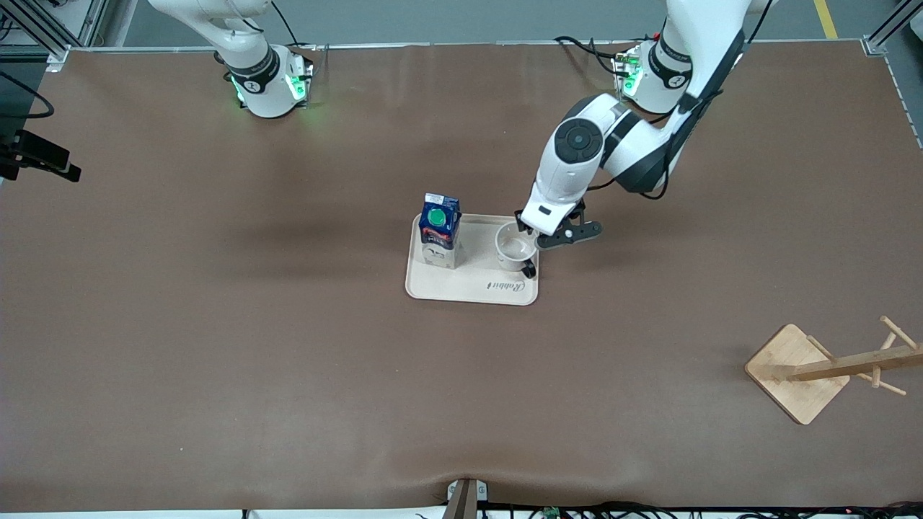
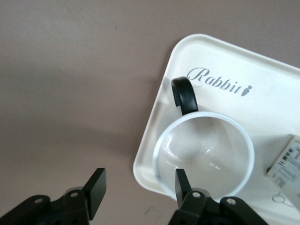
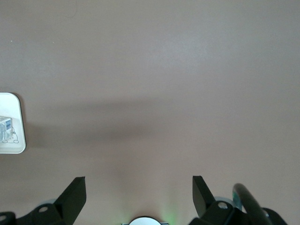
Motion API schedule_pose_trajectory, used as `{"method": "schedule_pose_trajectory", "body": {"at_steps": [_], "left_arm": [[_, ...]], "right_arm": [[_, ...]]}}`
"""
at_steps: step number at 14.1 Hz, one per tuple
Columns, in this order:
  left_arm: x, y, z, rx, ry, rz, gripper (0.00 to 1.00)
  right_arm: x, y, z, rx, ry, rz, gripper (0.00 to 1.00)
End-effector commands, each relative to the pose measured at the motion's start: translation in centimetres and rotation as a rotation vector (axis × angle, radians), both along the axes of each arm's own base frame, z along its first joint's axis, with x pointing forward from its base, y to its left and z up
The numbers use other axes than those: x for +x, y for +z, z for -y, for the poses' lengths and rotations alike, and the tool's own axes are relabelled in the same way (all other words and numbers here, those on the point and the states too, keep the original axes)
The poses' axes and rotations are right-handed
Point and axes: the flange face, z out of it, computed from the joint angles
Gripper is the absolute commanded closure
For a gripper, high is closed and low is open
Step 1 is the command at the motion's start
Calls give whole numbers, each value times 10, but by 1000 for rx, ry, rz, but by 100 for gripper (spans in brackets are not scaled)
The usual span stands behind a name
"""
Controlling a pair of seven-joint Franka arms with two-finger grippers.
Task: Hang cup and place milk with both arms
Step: 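Grasp the mug rim with the left gripper while the right gripper reaches the milk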
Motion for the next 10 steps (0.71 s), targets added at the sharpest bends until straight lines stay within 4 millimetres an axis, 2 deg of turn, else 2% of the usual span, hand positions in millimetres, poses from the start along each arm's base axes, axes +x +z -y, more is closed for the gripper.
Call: {"method": "schedule_pose_trajectory", "body": {"at_steps": [1,3,4,5,6,7,8,9,10], "left_arm": [[2,-15,7,-12,32,9,35],[1,-26,9,-23,49,2,47],[-1,-33,11,-21,51,-11,53],[-2,-38,13,-25,53,-16,59],[-2,-44,12,-27,54,-24,69],[-2,-48,13,-30,56,-28,80],[-2,-47,13,-31,55,-26,92],[-1,-46,13,-33,56,-23,100],[3,-43,14,-37,56,-17,100]], "right_arm": [[12,2,-8,9,17,29,0],[18,0,-8,9,15,51,0],[25,-9,-6,8,13,46,0],[39,-32,-10,9,20,18,0],[53,-62,-16,-2,34,-36,0],[61,-80,-17,7,34,-64,0],[62,-81,-16,1,34,-62,0],[65,-90,-16,-3,37,-78,0],[70,-105,-18,1,40,-104,0]]}}
